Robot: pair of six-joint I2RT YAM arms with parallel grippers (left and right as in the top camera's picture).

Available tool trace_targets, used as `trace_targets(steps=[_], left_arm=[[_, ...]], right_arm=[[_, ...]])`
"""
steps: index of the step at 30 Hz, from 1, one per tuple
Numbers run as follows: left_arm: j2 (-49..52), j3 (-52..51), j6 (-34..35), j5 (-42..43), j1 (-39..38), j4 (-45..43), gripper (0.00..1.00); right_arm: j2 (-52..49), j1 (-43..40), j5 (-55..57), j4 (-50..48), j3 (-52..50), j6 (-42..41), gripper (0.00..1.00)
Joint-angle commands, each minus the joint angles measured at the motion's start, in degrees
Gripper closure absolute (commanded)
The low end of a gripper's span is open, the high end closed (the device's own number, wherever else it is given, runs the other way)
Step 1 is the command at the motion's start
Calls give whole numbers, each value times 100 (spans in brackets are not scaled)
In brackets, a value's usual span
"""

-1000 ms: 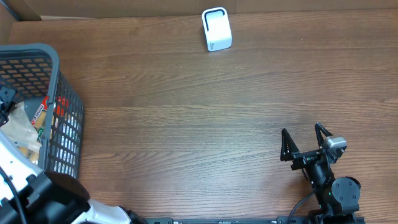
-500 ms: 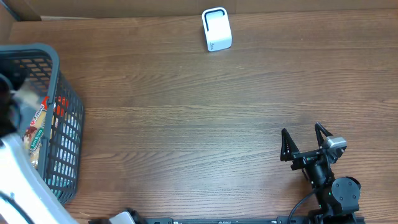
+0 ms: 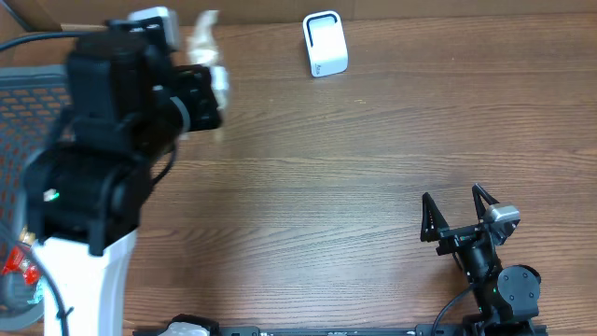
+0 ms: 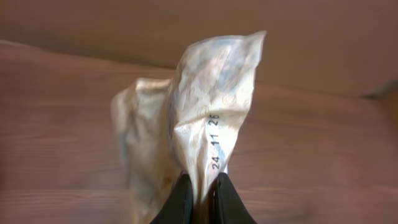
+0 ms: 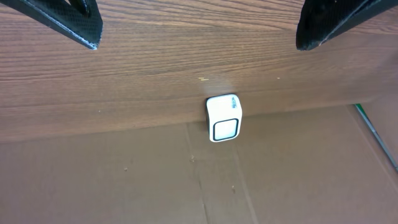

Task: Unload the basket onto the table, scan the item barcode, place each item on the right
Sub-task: 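Grasp the clear pouch with the left gripper and lift it out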

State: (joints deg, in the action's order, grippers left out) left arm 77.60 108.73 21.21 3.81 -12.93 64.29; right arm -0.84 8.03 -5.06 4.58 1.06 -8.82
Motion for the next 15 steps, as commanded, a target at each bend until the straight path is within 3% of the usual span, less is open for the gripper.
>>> trace_targets(steps=[1, 9, 12, 15], left_arm=[[22, -817, 385, 1141, -160, -553, 96], [74, -3797, 1377, 3346, -424, -3908, 96], [76, -4481, 1770, 3464, -514, -4824, 96], [74, -4631, 1611, 3355, -586, -4940, 96]], right_arm=[[68, 55, 52, -20, -61, -17, 0], [68, 55, 52, -20, -61, -20, 0], [68, 55, 52, -20, -61, -20, 0], [68, 55, 52, -20, -61, -20, 0]])
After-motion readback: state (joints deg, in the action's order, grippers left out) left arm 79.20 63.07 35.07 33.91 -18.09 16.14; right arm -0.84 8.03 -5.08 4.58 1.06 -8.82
